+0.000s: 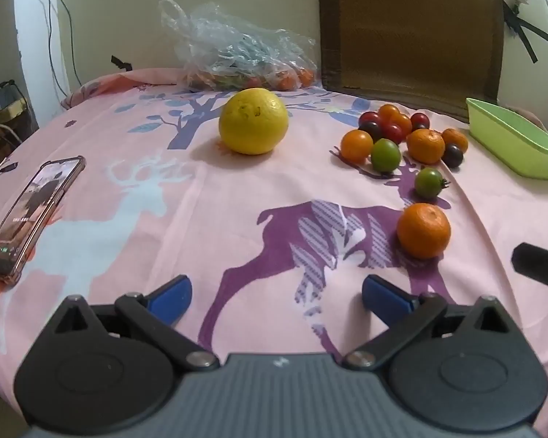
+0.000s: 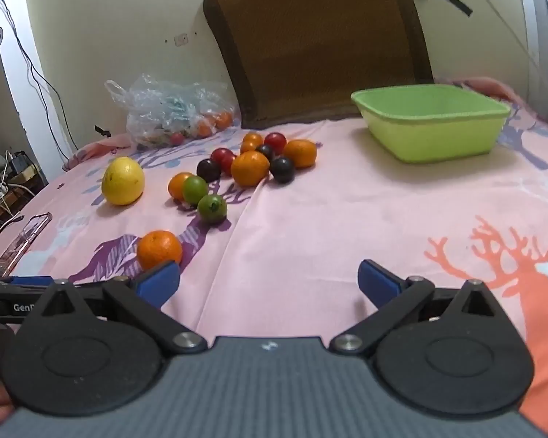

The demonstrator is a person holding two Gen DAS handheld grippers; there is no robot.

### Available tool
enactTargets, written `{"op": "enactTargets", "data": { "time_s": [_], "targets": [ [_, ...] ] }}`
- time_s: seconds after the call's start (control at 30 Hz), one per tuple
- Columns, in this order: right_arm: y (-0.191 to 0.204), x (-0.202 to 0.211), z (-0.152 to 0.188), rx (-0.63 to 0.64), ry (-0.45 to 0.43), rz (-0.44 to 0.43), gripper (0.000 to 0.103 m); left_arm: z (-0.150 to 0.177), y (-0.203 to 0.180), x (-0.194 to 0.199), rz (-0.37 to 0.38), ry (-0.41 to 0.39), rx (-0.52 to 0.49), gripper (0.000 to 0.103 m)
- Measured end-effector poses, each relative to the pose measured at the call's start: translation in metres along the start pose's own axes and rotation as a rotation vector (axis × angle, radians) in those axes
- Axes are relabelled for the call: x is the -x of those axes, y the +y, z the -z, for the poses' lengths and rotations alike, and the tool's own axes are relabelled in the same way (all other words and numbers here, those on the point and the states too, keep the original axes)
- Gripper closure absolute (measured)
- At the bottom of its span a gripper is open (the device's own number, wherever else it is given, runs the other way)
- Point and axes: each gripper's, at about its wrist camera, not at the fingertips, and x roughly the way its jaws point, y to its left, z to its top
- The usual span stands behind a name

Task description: Organize fruits

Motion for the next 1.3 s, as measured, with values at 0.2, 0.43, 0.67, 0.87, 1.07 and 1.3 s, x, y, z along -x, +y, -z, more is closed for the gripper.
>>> {"op": "enactTargets", "data": {
  "time_s": [0.2,0.43,0.67,0.87,1.07,1.3],
  "targets": [
    [0.003,-0.002,-0.001,0.019,-0.002,0.023,0.000,0.001,-0.002,-0.003,-0.002,0.003,-0.001,0.000],
    [-0.004,0.003,0.006,-0.055,-0.007,-0.005,0.000,0.002,-0.004,-0.003,0.000,0.001,0.000,0.000],
    [-0.006,0.005,0.010,-0.073,-0.027,-0.016,0.000,0.002,0.001,-0.002,0.007,-0.002,0.011,0.000],
    [-0.007,0.007,0.011,-0.072,-0.037,-0.032,0.000,0.001,0.009,0.000,0.032,-0.011,0.032,0.000],
    [-0.002,0.022,-0.007,-0.005,-0.130,-0.010,0.000,-0.012,0.037,0.002,0.124,-0.044,0.097,0.000],
    [0.057,0.004,-0.059,0.283,-0.135,-0.170,0.001,-0.056,0.107,0.004,0.224,-0.146,0.257,0.008]
  ]
}}
